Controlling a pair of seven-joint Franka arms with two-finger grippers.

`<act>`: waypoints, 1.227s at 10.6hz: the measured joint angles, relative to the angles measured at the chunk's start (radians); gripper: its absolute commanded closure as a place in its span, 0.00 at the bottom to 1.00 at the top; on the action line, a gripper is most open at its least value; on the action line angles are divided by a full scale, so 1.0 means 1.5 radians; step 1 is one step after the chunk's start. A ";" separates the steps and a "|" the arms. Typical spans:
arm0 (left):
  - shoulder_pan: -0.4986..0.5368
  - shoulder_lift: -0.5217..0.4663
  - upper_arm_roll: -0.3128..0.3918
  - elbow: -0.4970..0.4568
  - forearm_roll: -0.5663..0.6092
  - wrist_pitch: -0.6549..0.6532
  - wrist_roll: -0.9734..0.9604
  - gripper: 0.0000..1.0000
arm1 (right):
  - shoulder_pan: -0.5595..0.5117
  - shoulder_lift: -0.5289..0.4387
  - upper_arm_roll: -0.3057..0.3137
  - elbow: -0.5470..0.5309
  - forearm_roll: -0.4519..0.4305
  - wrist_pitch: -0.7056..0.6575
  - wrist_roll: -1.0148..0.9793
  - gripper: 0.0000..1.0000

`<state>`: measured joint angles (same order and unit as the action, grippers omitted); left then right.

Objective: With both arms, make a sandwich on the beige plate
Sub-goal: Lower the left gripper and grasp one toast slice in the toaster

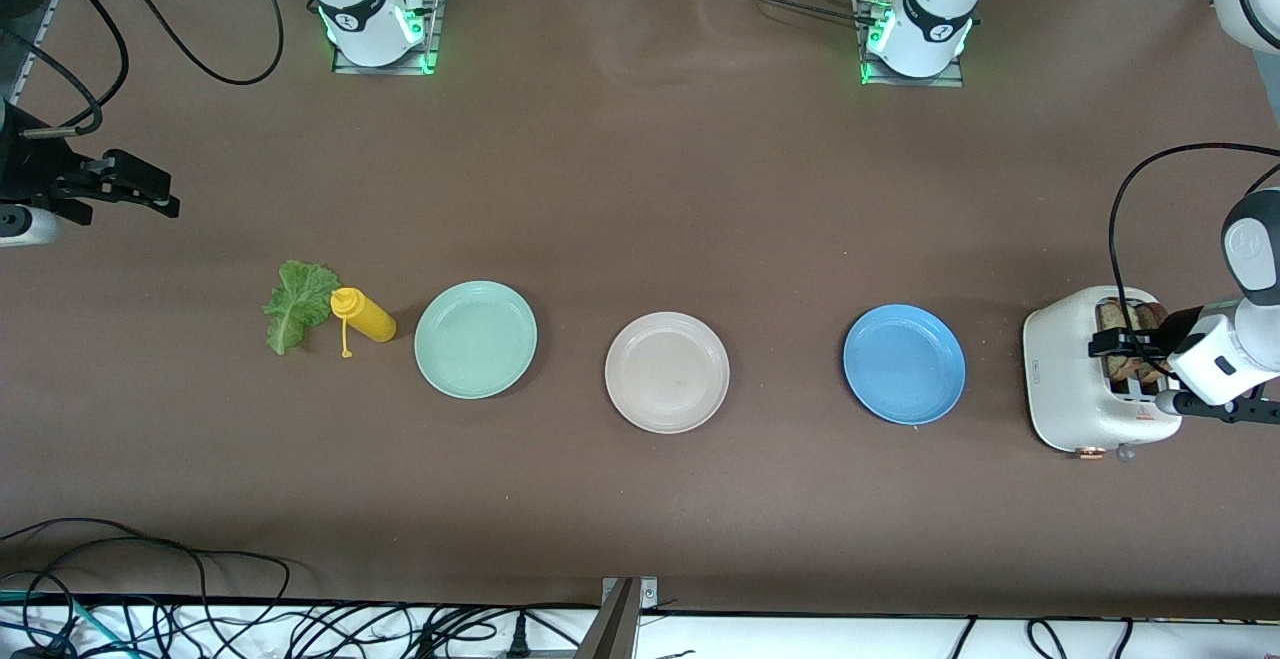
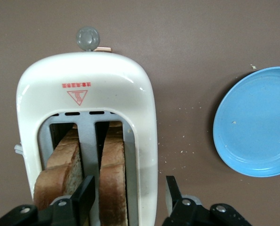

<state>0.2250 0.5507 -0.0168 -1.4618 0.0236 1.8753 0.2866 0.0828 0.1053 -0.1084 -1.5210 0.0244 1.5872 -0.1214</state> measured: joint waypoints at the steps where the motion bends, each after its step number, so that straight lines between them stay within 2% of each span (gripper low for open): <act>1: 0.002 0.000 0.000 0.000 0.000 0.000 0.006 1.00 | 0.000 0.000 0.000 0.000 0.000 0.000 0.000 0.00; 9: 0.005 -0.001 0.000 0.007 0.000 0.003 0.050 1.00 | 0.000 0.000 0.000 0.000 0.000 0.000 0.000 0.00; 13: 0.002 -0.001 -0.002 0.065 0.000 -0.038 0.050 1.00 | 0.000 0.000 0.000 0.000 0.000 0.000 0.000 0.00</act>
<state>0.2282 0.5485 -0.0202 -1.3648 0.0234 1.8182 0.3609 0.0825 0.1054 -0.1086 -1.5210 0.0244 1.5870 -0.1214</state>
